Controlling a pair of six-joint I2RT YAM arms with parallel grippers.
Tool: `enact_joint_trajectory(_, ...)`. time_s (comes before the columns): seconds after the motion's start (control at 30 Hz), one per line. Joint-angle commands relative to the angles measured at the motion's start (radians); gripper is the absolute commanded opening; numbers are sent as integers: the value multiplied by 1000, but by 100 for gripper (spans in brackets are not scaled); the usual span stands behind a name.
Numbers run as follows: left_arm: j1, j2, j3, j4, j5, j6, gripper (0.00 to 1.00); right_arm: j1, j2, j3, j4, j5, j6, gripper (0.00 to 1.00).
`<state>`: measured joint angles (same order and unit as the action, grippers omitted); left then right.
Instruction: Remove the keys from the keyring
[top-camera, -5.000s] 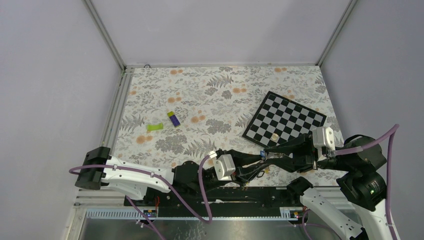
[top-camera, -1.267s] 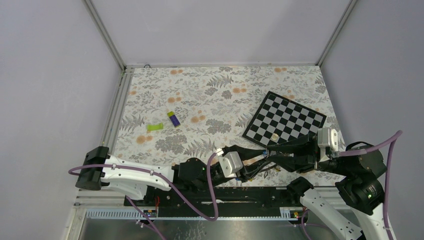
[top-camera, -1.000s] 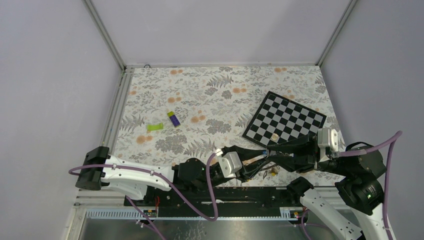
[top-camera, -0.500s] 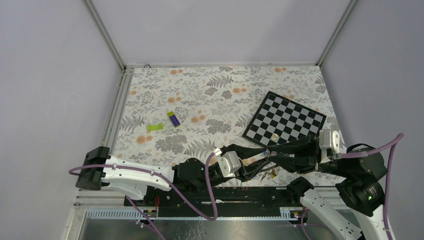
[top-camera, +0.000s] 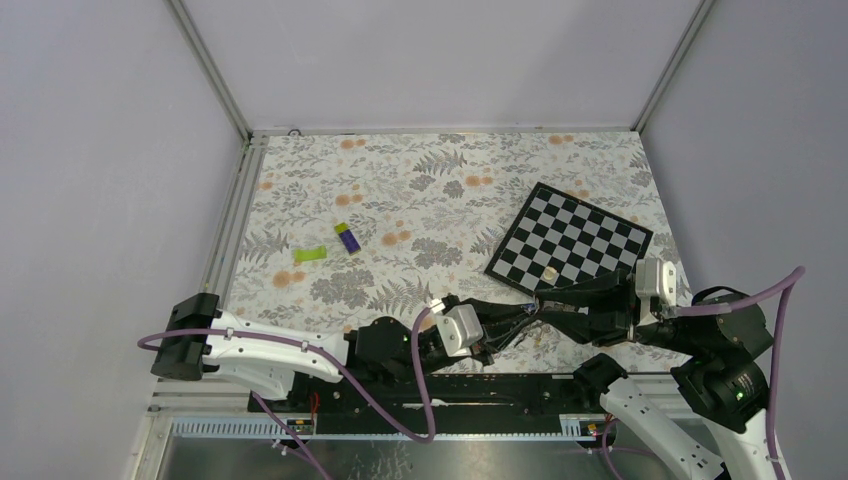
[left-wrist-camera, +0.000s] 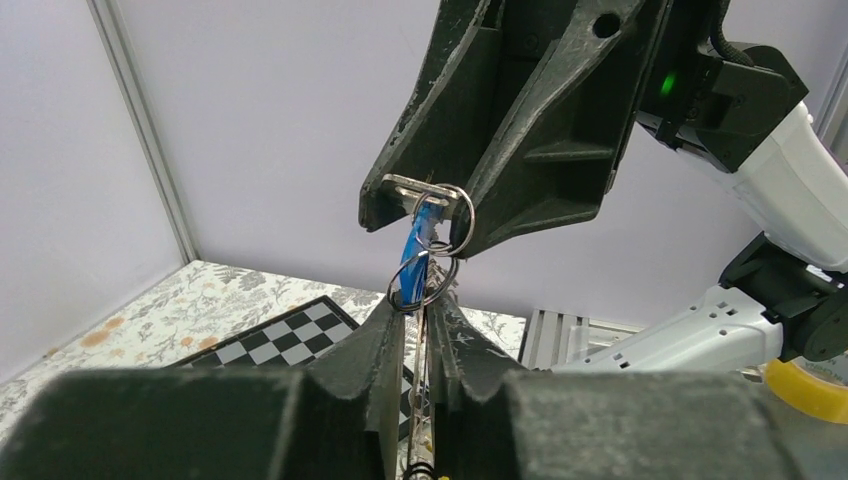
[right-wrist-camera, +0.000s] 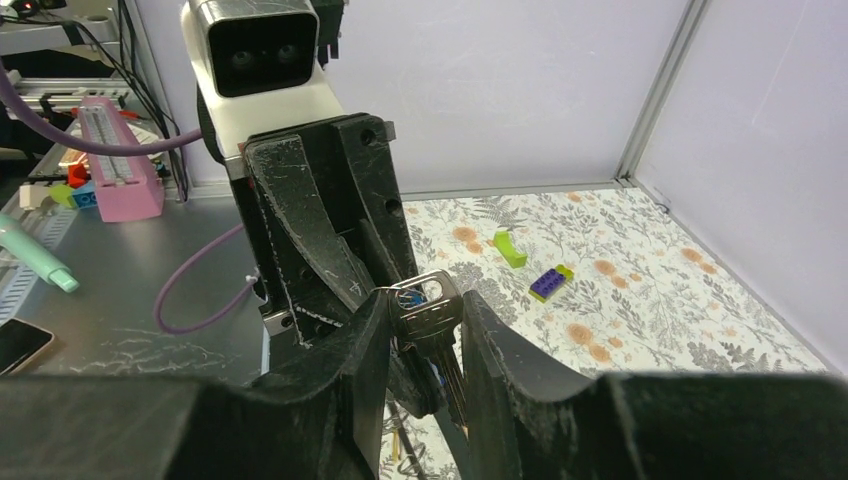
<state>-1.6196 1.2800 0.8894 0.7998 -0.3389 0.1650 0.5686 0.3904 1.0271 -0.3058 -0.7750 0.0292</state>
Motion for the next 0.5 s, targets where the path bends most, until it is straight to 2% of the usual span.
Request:
enact_joint_trajectory(0.0, -2, -32, 8, 70, 23, 6, 9, 3, -14, 18, -31, 25, -65, 21)
enact_joint_trajectory(0.3, -2, -71, -5, 26, 25, 11, 3, 1, -30, 31, -95, 64, -106, 25)
enact_joint_trajectory(0.4, -2, -85, -7, 8, 24, 11, 3, 2, -30, 39, -114, 67, -117, 29)
enact_joint_trajectory(0.47, -2, -93, -6, -15, 26, 13, 3, 2, -27, 48, -133, 68, -130, 36)
